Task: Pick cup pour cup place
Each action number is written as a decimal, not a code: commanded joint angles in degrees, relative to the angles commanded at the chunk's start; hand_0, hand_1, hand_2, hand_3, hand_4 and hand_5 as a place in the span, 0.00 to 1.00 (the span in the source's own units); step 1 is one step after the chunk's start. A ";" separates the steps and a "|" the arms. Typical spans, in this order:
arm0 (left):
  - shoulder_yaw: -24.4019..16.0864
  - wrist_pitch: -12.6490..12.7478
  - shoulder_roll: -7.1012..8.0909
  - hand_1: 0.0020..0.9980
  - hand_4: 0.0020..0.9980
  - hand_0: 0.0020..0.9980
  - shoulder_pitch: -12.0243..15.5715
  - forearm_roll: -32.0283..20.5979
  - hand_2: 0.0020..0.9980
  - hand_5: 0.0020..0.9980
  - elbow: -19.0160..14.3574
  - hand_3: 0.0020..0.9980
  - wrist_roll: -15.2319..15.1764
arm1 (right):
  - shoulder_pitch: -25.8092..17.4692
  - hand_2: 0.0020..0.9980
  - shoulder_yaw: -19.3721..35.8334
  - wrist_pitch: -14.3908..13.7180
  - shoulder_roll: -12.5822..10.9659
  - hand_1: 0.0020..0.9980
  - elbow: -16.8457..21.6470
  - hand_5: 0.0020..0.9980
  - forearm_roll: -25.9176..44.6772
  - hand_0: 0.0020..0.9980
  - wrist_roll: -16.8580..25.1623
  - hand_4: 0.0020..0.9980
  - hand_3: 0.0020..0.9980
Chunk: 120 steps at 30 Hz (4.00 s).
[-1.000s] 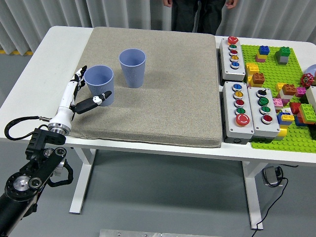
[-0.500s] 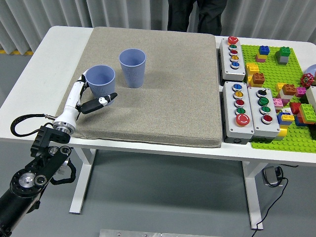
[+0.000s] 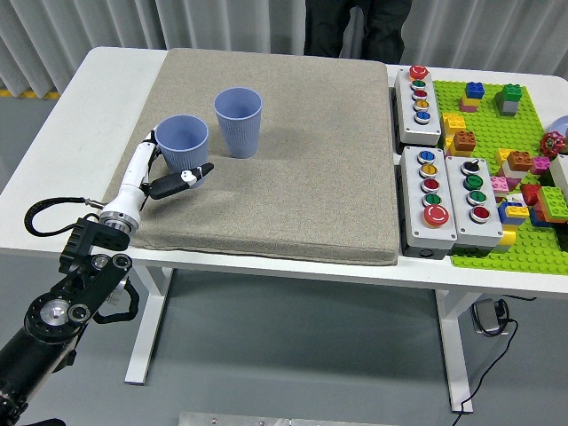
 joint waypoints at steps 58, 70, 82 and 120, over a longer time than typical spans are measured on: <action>2.55 10.81 -1.80 0.51 0.93 0.56 -1.41 -2.27 0.56 0.29 2.36 0.58 -2.91 | 0.54 0.68 0.47 0.23 0.00 0.71 0.15 0.35 -0.90 0.70 -0.26 0.08 0.64; 2.31 10.10 2.10 0.49 0.91 0.50 -3.70 8.19 0.56 0.27 0.13 0.57 1.43 | 0.10 0.68 0.55 0.13 -0.13 0.71 0.13 0.35 -0.80 0.70 -0.21 0.08 0.64; 4.36 4.99 8.33 0.48 0.91 0.50 -11.74 15.22 0.55 0.27 3.36 0.57 5.03 | 0.54 0.68 0.12 -0.07 -0.63 0.71 0.01 0.35 0.30 0.70 0.01 0.08 0.64; 17.05 0.55 11.47 0.47 0.87 0.48 -25.83 31.84 0.52 0.23 9.52 0.57 9.51 | 1.48 0.68 -0.50 -0.20 -1.02 0.71 -0.04 0.35 1.26 0.70 0.05 0.08 0.64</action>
